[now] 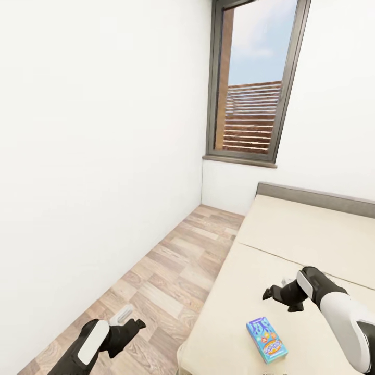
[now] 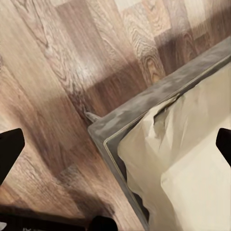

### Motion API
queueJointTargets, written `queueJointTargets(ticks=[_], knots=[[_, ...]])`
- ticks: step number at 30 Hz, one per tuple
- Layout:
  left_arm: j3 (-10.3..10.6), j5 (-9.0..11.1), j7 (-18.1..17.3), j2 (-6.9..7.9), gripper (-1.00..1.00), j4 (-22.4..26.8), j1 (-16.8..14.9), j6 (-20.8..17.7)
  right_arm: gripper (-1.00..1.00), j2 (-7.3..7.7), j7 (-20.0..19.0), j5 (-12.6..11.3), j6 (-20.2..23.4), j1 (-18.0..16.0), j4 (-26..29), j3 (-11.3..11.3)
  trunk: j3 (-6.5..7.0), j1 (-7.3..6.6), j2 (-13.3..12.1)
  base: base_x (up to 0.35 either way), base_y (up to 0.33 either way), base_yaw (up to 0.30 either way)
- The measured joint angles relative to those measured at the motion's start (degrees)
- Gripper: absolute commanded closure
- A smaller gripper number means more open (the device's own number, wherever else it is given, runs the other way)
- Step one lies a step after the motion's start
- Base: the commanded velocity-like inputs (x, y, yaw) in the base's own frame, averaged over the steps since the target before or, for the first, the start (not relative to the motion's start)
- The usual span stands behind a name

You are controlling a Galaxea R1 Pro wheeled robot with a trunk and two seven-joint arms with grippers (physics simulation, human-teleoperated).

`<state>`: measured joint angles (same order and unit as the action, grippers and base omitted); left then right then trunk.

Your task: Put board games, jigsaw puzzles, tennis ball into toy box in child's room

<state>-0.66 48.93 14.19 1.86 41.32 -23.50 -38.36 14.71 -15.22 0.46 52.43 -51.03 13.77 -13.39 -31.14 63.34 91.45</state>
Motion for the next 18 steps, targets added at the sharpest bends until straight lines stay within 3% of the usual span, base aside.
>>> queueJointTargets(ticks=[3, 9, 14, 18], knots=[[-0.06, 0.13, 0.13, 0.19, -1.00, -0.05, -0.15, -0.21, -1.00, 0.18, -2.10, -0.18, -0.51, 1.79, -0.05, -0.10, -0.54, 0.66, 1.20, 0.001, 0.000, 0.000], [-0.01, 0.06, 0.42, 0.23, -1.00, -0.54, -0.25, -0.21, -1.00, 2.12, -9.96, 0.38, -1.55, 2.76, 0.03, 0.36, -1.61, 1.98, 3.61, 0.000, 0.000, 0.000], [0.07, 0.04, 0.87, 0.01, -1.00, -0.74, -0.29, 0.59, -1.00, 4.15, -11.35, 0.51, -2.38, 2.87, -0.01, 0.55, -2.51, 3.08, 5.62, 0.000, 0.000, 0.000], [0.17, 0.03, 0.94, 0.05, -1.00, -0.82, -0.30, 1.28, -1.00, 4.89, -12.53, 0.39, -2.45, 2.84, 0.20, 0.58, -3.23, 3.95, 7.22, 0.000, 0.000, 0.000]])
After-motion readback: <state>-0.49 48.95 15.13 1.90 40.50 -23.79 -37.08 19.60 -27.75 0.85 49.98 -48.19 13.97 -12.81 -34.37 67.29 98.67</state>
